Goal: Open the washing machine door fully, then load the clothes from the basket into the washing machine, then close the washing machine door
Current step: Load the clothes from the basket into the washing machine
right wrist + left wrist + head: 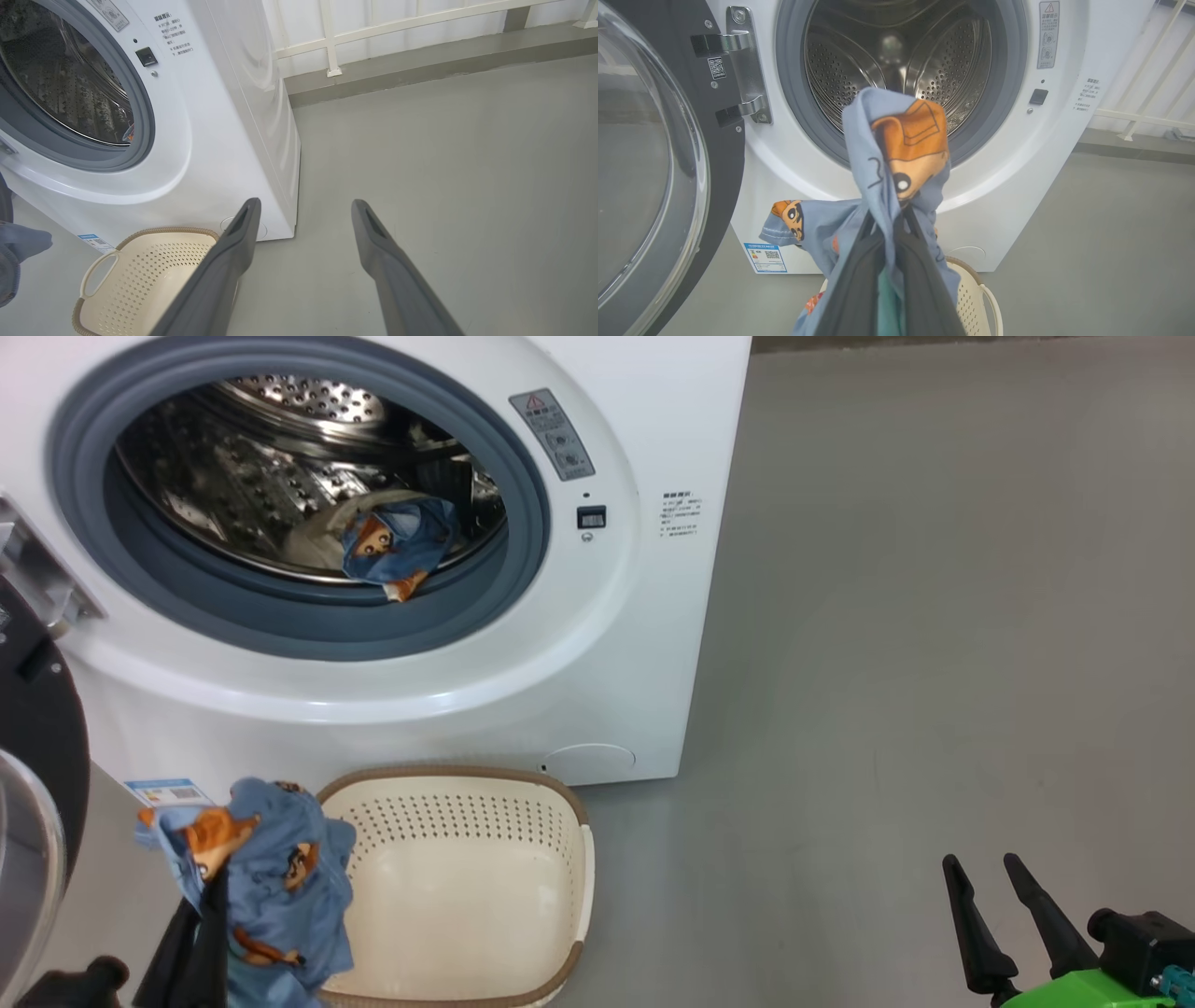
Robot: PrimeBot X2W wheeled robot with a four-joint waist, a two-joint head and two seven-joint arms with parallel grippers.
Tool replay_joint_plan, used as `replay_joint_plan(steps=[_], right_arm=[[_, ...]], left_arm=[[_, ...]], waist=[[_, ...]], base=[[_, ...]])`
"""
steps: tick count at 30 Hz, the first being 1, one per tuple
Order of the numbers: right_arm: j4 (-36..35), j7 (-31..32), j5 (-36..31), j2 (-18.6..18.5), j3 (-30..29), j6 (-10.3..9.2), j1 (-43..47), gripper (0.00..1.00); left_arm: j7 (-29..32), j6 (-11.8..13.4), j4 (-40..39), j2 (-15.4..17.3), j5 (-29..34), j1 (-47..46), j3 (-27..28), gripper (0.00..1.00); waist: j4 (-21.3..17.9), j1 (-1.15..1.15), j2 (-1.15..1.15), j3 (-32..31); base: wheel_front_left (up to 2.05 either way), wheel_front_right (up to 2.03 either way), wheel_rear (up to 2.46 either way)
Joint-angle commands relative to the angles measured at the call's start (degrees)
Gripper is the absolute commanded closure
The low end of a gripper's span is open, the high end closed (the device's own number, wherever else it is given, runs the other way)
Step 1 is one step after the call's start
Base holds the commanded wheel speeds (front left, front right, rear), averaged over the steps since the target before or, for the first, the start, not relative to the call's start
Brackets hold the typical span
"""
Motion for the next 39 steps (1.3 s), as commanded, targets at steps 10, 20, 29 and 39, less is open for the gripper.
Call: replay_joint_plan(steps=[10, 20, 29, 39], right_arm=[[-2.1, -0.3, -0.7, 0.9, 1.2, 0.09, -4.7, 0.00], [-2.9, -0.3, -1.5, 3.0, 1.6, 0.09, -9.5, 0.00], [-3.6, -0.3, -2.1, 4.6, 2.8, 0.09, -13.9, 0.00], [-3.9, -0.3, -2.5, 6.0, 4.5, 0.09, -16.4, 0.00]], left_arm=[[-0.4, -0.1, 0.5, 4.2, -2.9, -14.4, 0.9, 1.00], [-0.4, -0.1, 7.9, 9.1, -5.8, -32.7, -3.0, 1.00], [-0.4, -0.1, 18.0, 12.7, -8.1, -47.3, -6.7, 1.00], [-0.4, -0.1, 33.3, 14.2, -11.5, -60.1, -13.9, 1.00]], waist=[[-1.3, 0.00, 0.00, 6.8], [-3.4, 0.00, 0.00, 14.9], [-6.5, 0.00, 0.00, 21.6], [-8.9, 0.00, 0.00, 25.8]], base=[[0.00, 0.00, 0.00], [0.00, 0.00, 0.00], [0.00, 0.00, 0.00], [0.00, 0.00, 0.00]])
